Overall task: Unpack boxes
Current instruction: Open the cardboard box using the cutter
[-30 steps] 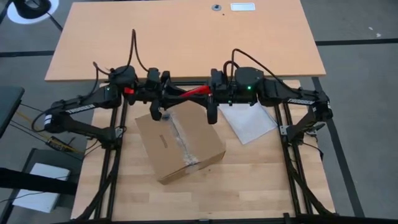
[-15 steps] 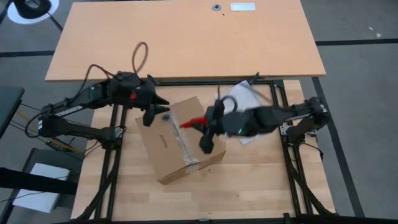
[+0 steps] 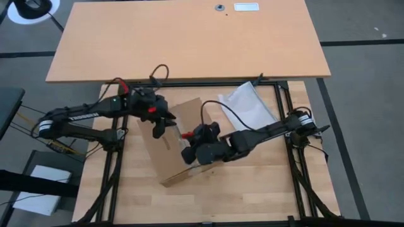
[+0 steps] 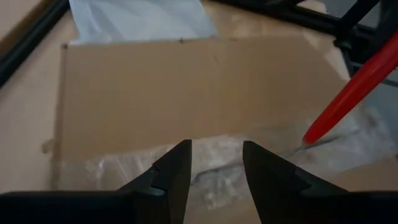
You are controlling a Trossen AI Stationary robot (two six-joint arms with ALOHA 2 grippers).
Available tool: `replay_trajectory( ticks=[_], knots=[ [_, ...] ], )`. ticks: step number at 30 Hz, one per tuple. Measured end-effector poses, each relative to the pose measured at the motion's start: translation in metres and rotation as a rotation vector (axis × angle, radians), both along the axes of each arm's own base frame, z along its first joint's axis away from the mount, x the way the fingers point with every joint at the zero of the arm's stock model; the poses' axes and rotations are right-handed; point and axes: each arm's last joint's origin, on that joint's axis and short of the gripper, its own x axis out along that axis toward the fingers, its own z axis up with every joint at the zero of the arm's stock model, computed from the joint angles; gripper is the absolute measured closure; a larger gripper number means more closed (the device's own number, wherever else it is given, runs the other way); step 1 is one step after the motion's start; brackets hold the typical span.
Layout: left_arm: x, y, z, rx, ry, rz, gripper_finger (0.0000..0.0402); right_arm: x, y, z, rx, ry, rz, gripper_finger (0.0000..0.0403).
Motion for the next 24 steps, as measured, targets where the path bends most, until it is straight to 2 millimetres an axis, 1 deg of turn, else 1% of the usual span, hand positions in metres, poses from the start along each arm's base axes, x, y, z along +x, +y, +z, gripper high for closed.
replay_trajectory(
  ticks=[5, 8, 11, 17, 21, 24],
  knots=[
    [0.002, 0.001, -0.027, -0.024, -0.003, 0.020, 0.0245, -0.003, -0.006, -0.001, -0.009, 0.045, -0.008, 0.0345],
    [0.003, 0.001, -0.042, -0.037, 0.001, 0.039, 0.0245, -0.003, -0.009, -0.001, 0.023, 0.050, 0.001, 0.0345],
    [0.003, 0.002, -0.054, -0.026, 0.020, 0.071, 0.0245, -0.001, -0.009, -0.005, 0.044, 0.058, 0.007, 0.0345],
    [0.011, 0.007, -0.071, 0.013, 0.076, 0.134, 0.0245, -0.001, -0.011, -0.006, 0.045, 0.072, 0.004, 0.0345],
    [0.018, 0.011, -0.074, 0.010, 0.060, 0.156, 0.0245, -0.002, -0.013, -0.008, 0.062, 0.089, 0.006, 0.0345],
    [0.020, 0.012, -0.074, 0.009, 0.046, 0.167, 0.0245, -0.004, -0.015, -0.010, 0.063, 0.113, -0.016, 0.0345]
  ],
)
